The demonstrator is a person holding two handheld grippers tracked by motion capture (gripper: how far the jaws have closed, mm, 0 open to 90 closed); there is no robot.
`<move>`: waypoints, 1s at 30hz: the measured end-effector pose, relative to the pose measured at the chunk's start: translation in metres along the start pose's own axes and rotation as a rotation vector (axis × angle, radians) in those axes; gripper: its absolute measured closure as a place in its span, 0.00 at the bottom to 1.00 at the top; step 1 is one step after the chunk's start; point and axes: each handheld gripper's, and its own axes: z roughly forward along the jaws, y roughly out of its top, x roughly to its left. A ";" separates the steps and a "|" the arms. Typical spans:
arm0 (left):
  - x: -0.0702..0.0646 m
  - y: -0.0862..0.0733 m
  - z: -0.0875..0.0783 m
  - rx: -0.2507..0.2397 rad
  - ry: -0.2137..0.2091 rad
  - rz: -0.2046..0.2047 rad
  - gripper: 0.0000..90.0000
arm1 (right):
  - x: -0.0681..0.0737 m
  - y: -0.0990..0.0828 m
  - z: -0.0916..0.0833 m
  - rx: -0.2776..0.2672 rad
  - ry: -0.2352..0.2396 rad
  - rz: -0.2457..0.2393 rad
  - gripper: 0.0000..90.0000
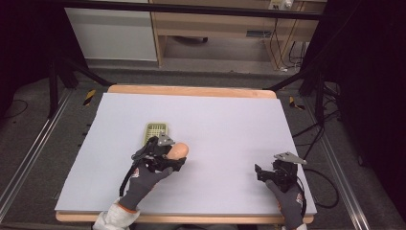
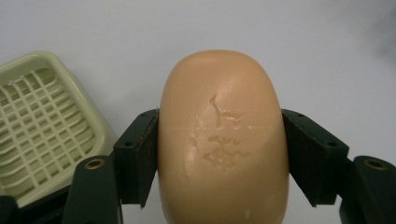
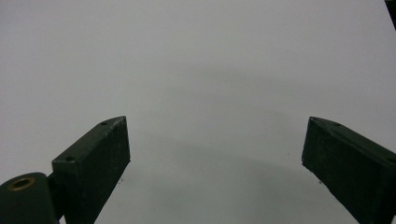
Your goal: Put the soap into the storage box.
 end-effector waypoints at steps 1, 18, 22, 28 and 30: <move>0.003 0.001 -0.001 -0.005 0.004 -0.005 0.35 | 0.000 0.000 0.000 -0.001 0.000 0.000 0.09; 0.022 0.003 -0.009 -0.032 0.037 -0.049 0.35 | -0.001 0.000 0.000 -0.004 -0.005 -0.007 0.09; 0.025 0.004 -0.009 -0.034 0.042 -0.050 0.35 | -0.001 0.000 0.000 -0.004 -0.005 -0.008 0.09; 0.029 0.006 -0.010 -0.039 0.051 -0.056 0.35 | -0.001 0.000 0.001 -0.004 -0.005 -0.007 0.09; 0.029 0.006 -0.010 -0.039 0.053 -0.054 0.35 | -0.001 0.000 0.001 -0.004 -0.006 -0.007 0.09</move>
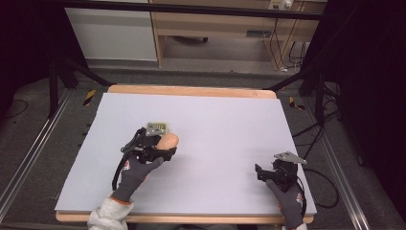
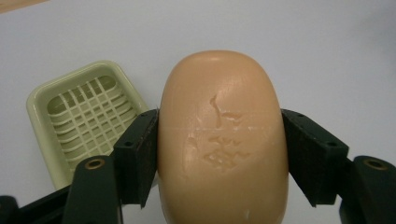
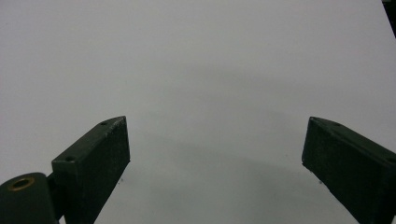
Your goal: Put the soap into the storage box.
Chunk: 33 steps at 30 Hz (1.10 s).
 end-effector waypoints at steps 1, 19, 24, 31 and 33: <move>0.000 0.000 0.000 0.000 0.000 -0.001 0.35 | 0.000 0.000 0.000 0.001 0.000 0.000 0.09; 0.010 0.005 -0.001 -0.005 0.021 -0.006 0.35 | 0.000 0.000 0.000 -0.001 -0.003 0.002 0.09; 0.015 0.006 -0.002 -0.010 0.029 -0.016 0.35 | 0.000 0.000 0.000 0.000 -0.004 0.002 0.09; 0.025 0.006 -0.002 -0.013 0.055 -0.030 0.35 | 0.001 0.001 0.000 -0.006 -0.003 0.003 0.09; 0.027 0.006 -0.001 -0.014 0.059 -0.035 0.36 | 0.001 0.001 0.000 -0.007 -0.002 0.001 0.09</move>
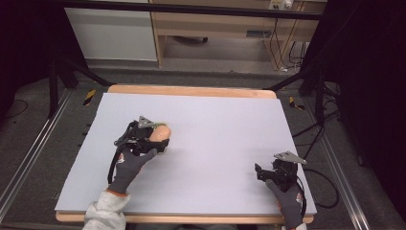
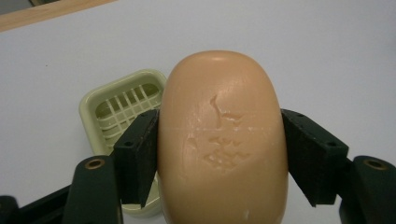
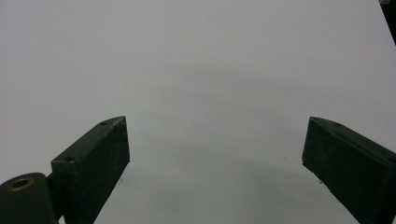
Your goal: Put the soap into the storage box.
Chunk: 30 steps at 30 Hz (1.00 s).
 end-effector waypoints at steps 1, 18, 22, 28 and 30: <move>0.003 0.000 0.002 0.001 0.005 -0.006 0.35 | 0.000 0.000 0.000 0.000 -0.001 0.001 0.09; 0.022 0.002 0.017 0.024 0.051 -0.042 0.35 | 0.000 0.000 0.001 0.005 -0.003 0.000 0.09; 0.026 0.004 0.020 0.027 0.064 -0.053 0.35 | 0.000 0.000 0.001 0.006 -0.004 -0.003 0.09; 0.030 0.005 0.025 0.030 0.081 -0.055 0.35 | 0.000 0.000 0.001 0.006 -0.004 0.000 0.09; 0.031 0.005 0.027 0.030 0.087 -0.050 0.35 | 0.000 0.000 0.001 0.006 -0.004 0.000 0.09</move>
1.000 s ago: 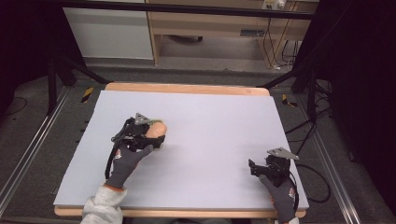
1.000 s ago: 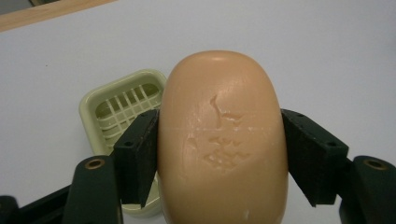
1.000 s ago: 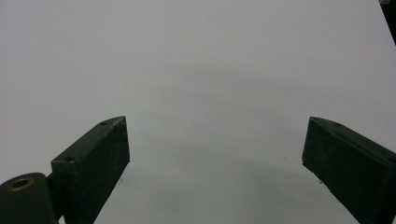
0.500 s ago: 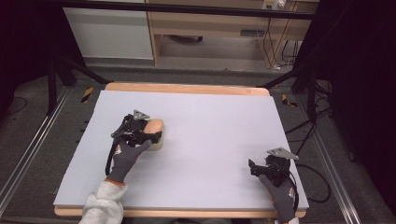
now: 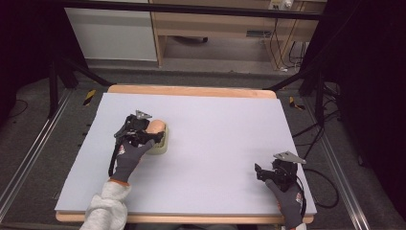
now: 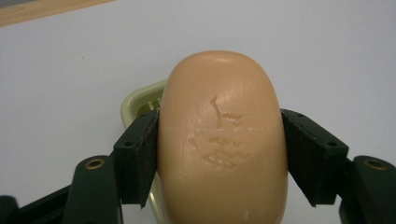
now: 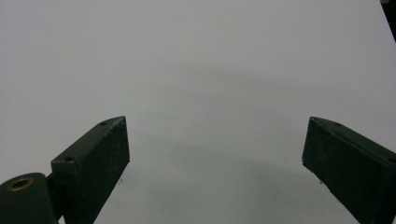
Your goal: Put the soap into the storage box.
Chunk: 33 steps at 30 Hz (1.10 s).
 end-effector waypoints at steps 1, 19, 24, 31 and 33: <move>0.000 0.000 0.001 -0.001 0.002 0.003 0.35 | 0.000 0.000 0.000 0.001 -0.002 -0.003 0.09; 0.006 -0.007 0.024 0.044 0.018 0.003 0.35 | 0.000 0.000 0.001 0.004 -0.003 -0.004 0.09; 0.007 -0.009 0.029 0.052 0.017 0.000 0.35 | 0.000 0.000 0.001 0.004 -0.003 -0.003 0.09; 0.007 -0.014 0.036 0.068 0.020 -0.001 0.35 | 0.001 0.000 0.001 0.007 -0.002 -0.001 0.09; 0.007 -0.015 0.038 0.073 0.023 -0.008 0.35 | 0.001 0.000 0.001 0.006 -0.004 -0.003 0.09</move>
